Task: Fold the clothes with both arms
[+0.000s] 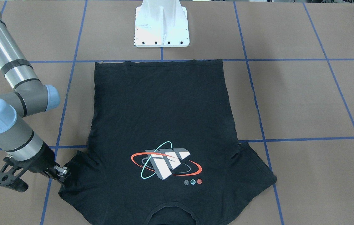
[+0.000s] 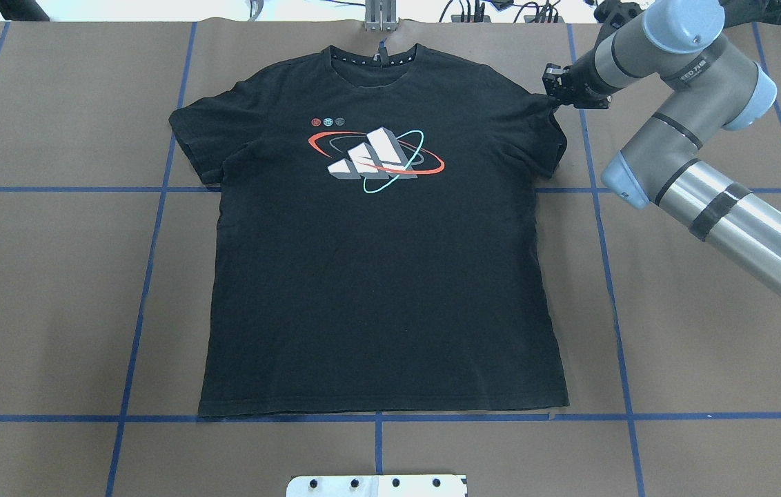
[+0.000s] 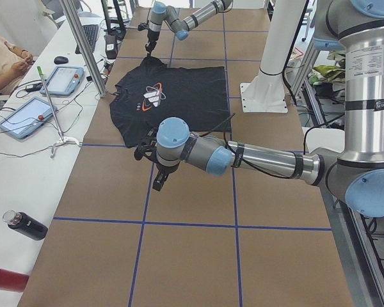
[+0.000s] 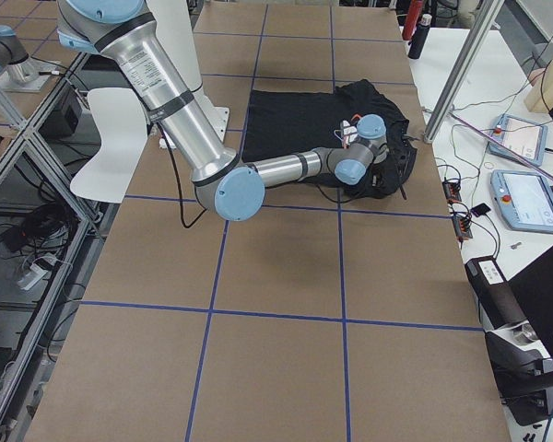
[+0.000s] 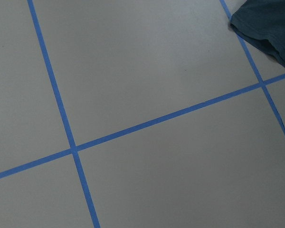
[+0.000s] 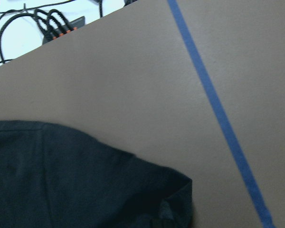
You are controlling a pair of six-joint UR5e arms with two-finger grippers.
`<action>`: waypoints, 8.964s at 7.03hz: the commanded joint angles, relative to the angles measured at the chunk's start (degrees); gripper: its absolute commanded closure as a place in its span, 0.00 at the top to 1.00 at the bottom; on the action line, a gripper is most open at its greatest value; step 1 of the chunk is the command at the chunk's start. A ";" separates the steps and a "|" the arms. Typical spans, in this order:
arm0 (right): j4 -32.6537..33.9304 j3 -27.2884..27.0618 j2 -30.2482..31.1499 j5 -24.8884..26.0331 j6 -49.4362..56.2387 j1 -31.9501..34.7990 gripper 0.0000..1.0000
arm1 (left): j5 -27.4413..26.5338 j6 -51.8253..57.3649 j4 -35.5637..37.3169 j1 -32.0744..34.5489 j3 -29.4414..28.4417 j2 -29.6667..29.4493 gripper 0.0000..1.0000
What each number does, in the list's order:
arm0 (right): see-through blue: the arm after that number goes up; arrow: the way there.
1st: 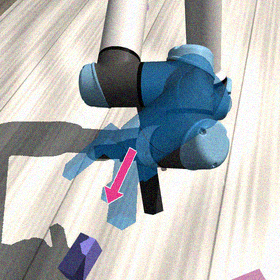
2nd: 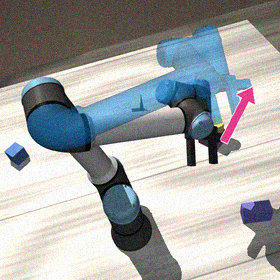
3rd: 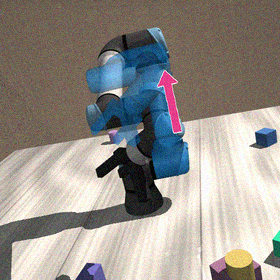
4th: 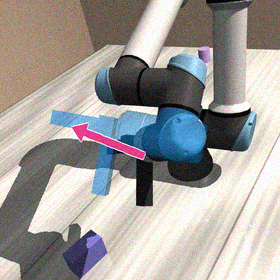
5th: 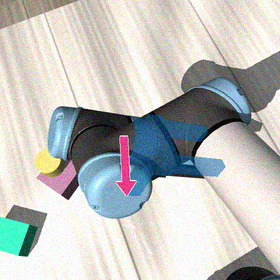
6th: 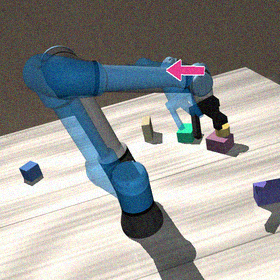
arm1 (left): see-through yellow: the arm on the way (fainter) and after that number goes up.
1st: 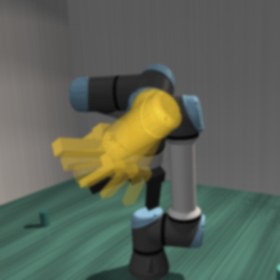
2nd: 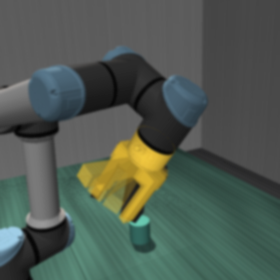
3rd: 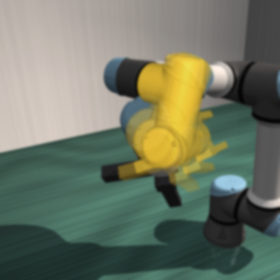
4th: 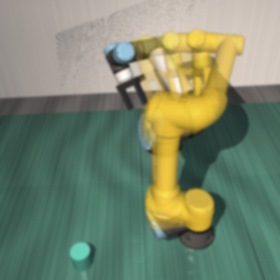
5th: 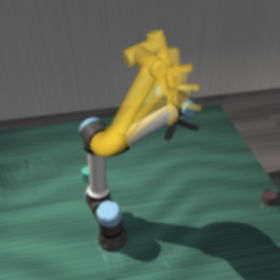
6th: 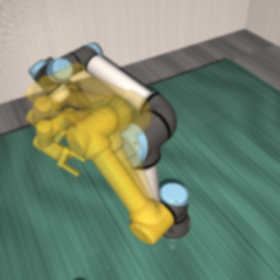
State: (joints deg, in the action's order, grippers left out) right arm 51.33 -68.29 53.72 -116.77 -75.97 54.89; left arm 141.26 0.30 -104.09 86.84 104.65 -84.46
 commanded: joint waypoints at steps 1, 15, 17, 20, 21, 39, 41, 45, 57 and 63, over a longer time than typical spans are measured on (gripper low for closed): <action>5.71 -5.36 -3.33 -1.44 -3.02 -3.28 0.00 | -0.02 0.40 -0.66 -0.09 -0.24 0.00 1.00; 9.05 -17.47 -0.20 10.69 -16.14 -13.32 1.00 | -12.94 -46.82 -38.04 -24.43 -39.05 -33.13 0.99; 9.05 -17.49 -0.10 11.13 -16.14 -13.32 1.00 | -13.12 -55.04 -51.77 -25.75 -50.91 -37.35 0.99; 8.79 -17.49 0.86 11.13 -15.70 -13.40 1.00 | -16.63 -56.20 -51.74 -28.65 -55.16 -41.74 0.80; 8.79 -17.92 0.95 10.87 -15.70 -13.14 1.00 | -18.46 -56.29 -51.74 -29.26 -56.30 -42.45 0.71; 8.79 -19.60 2.88 10.86 -15.44 -13.49 1.00 | -19.88 -71.97 -47.88 -29.87 -39.65 -41.57 0.00; 8.70 -19.51 2.97 10.86 -15.44 -13.49 1.00 | -24.24 -75.97 -43.07 -32.94 -39.53 -47.17 0.00; 8.52 -19.07 2.97 11.04 -15.44 -13.58 1.00 | -39.44 -79.92 -41.54 -40.68 -43.91 -51.85 0.00; 10.72 -47.45 38.37 27.50 -44.54 -37.52 0.93 | -35.79 -84.42 -40.13 -43.24 -12.46 -33.40 0.82; 10.90 -50.18 41.55 32.48 -50.15 -46.54 0.81 | -36.32 -84.42 -40.05 -43.59 -11.49 -33.22 0.83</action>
State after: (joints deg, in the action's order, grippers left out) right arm 62.19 -117.90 94.70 -84.31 -126.09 9.00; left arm 105.01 -84.11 -144.14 43.33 93.18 -117.77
